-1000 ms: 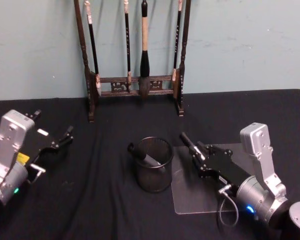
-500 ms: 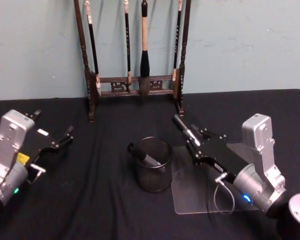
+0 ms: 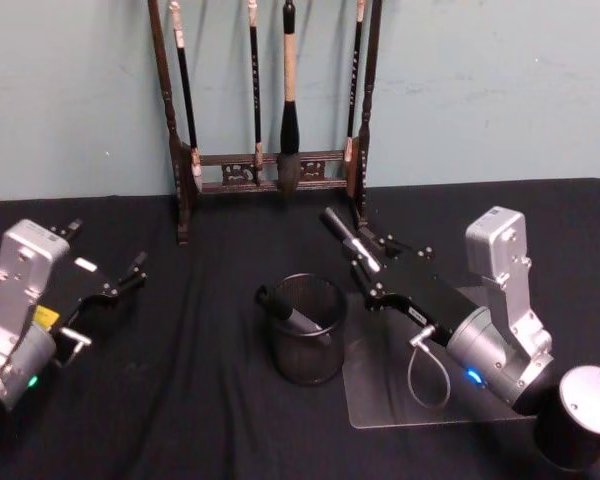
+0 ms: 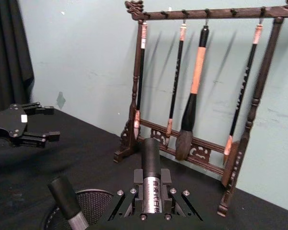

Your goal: Pick up the water-based marker from the table and place it into the pen holder.

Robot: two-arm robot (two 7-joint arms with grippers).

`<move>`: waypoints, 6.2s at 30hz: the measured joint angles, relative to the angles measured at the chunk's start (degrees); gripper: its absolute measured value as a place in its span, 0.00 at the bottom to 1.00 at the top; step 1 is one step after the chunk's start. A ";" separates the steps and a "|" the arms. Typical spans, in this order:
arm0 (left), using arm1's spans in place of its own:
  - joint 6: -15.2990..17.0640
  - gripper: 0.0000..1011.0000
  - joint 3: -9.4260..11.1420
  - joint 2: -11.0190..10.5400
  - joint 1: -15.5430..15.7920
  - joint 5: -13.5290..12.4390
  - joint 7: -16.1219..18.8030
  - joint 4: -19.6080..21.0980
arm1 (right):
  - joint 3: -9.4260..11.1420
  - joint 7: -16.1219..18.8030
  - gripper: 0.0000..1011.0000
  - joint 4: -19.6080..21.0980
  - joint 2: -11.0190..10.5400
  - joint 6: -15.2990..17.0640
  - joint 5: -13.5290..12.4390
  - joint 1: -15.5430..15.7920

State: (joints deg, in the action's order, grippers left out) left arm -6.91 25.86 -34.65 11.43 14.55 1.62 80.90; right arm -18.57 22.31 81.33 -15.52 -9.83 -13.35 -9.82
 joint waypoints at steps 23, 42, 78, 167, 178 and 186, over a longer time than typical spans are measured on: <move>0.00 1.00 0.00 0.00 0.00 0.00 0.00 0.00 | -5.33 2.14 0.21 -5.31 2.75 -0.43 1.06 -6.16; 0.00 1.00 0.00 0.00 0.00 0.00 0.00 0.00 | -7.47 3.08 0.21 -11.37 5.30 -1.04 1.69 -10.54; 0.00 1.00 0.00 0.00 0.00 0.00 0.00 0.00 | -7.65 3.23 0.94 -11.97 5.47 -1.00 1.74 -10.96; 0.00 1.00 0.00 0.00 0.00 0.00 0.00 0.00 | 3.71 -2.61 0.99 -7.09 0.74 -0.81 -1.26 0.22; 0.00 1.00 0.00 0.00 0.00 0.00 0.00 0.00 | 3.83 -2.39 0.99 -9.29 1.41 -0.84 -0.54 -0.38; 0.00 1.00 0.00 0.00 0.00 -0.01 0.00 0.00 | 3.83 -2.46 0.99 -9.42 1.45 -0.89 -0.40 -0.39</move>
State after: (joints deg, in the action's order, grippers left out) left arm -6.91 25.86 -34.65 11.43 14.55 1.62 80.90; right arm -14.74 19.84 71.91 -14.07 -10.72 -13.75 -10.21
